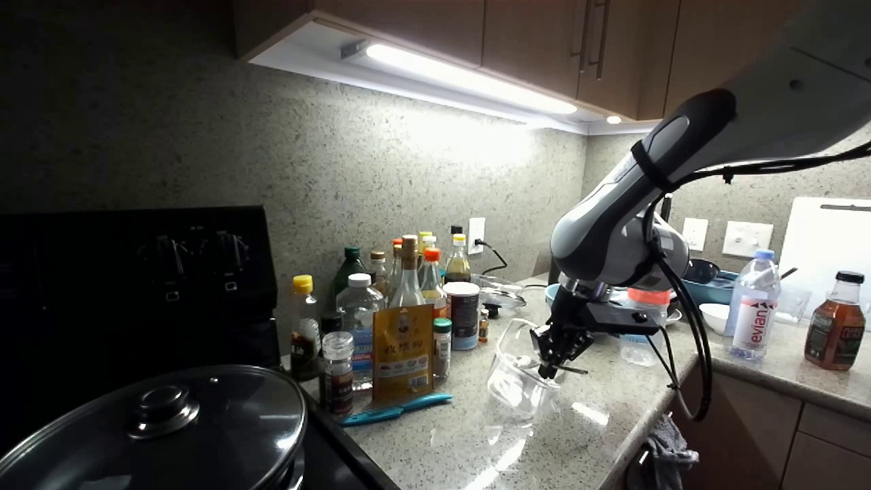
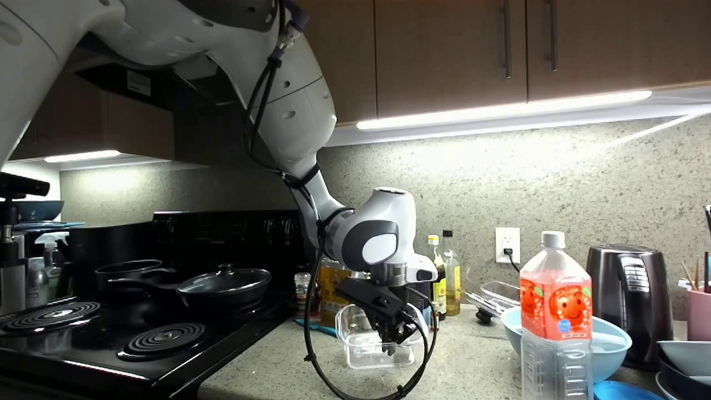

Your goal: Remove the spoon from the transparent bowl

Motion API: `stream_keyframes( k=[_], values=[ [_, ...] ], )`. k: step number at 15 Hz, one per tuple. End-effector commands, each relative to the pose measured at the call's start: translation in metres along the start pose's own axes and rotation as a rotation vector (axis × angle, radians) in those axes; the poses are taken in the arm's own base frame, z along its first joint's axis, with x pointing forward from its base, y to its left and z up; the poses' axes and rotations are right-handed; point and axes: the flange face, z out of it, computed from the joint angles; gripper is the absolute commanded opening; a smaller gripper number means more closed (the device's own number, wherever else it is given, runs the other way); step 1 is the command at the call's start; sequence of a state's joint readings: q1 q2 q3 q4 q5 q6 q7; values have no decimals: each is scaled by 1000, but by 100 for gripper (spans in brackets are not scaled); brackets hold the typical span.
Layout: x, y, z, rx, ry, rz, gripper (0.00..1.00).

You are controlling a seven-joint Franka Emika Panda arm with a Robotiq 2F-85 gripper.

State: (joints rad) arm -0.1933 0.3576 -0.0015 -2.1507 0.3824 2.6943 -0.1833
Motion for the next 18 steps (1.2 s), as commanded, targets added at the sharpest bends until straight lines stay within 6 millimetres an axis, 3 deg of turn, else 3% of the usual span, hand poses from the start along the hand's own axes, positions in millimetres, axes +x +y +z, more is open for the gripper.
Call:
stream_keyframes(
  k=[1,10,13,15,18],
  values=[
    [2,-1,0,-16,16,1,0],
    [1,-50,-37,-133,350,-272,1],
    [-1,-55,-45,-157,439,-302,1],
    [-4,-53,-49,-170,449,-284,1],
    [-28,-57,-56,-151,361,-284,1]
  ],
)
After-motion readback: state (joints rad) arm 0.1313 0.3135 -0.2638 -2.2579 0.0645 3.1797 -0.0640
